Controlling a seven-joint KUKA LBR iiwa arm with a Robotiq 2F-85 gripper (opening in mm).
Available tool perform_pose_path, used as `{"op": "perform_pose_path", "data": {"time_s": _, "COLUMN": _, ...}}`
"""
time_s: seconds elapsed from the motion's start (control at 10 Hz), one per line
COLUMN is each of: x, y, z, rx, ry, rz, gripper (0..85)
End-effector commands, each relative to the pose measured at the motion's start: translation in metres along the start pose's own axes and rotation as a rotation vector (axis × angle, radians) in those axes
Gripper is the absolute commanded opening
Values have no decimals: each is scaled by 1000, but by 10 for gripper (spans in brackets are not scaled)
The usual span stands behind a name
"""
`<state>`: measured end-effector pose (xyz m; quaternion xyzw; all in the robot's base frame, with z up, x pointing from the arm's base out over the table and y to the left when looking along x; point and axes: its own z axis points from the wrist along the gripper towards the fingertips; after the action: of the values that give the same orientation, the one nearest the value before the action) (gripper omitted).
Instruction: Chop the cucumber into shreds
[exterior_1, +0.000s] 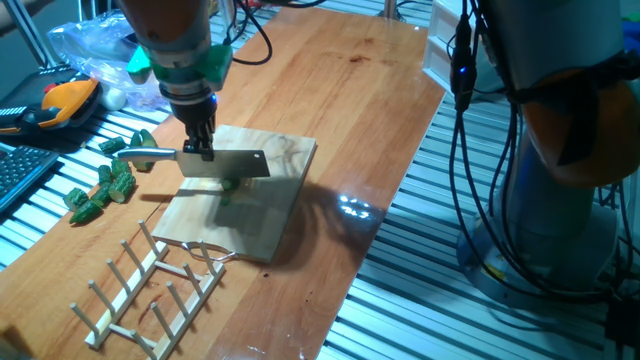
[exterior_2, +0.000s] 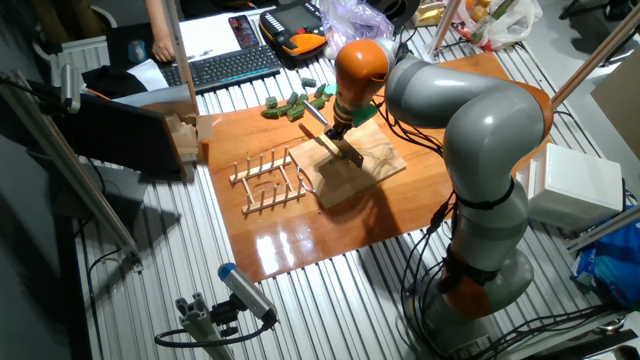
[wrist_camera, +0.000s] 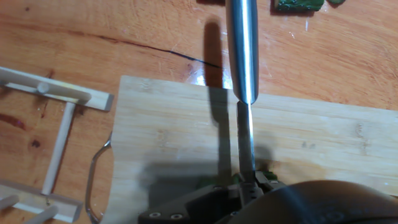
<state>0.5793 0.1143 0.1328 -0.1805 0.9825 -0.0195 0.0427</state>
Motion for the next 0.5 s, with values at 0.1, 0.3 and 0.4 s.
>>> {"op": "perform_pose_path", "data": {"time_s": 0.1, "x": 1, "y": -2, "z": 0, "rx": -3, "ry": -1, "rz": -2, "gripper": 0}}
{"op": "perform_pose_path", "data": {"time_s": 0.3, "x": 1, "y": -4, "z": -2, "rx": -3, "ry": -1, "rz": 0, "gripper": 0}}
{"op": "perform_pose_path", "data": {"time_s": 0.4, "x": 2, "y": -4, "z": -1, "rx": -2, "ry": -1, "rz": 1, "gripper": 0}}
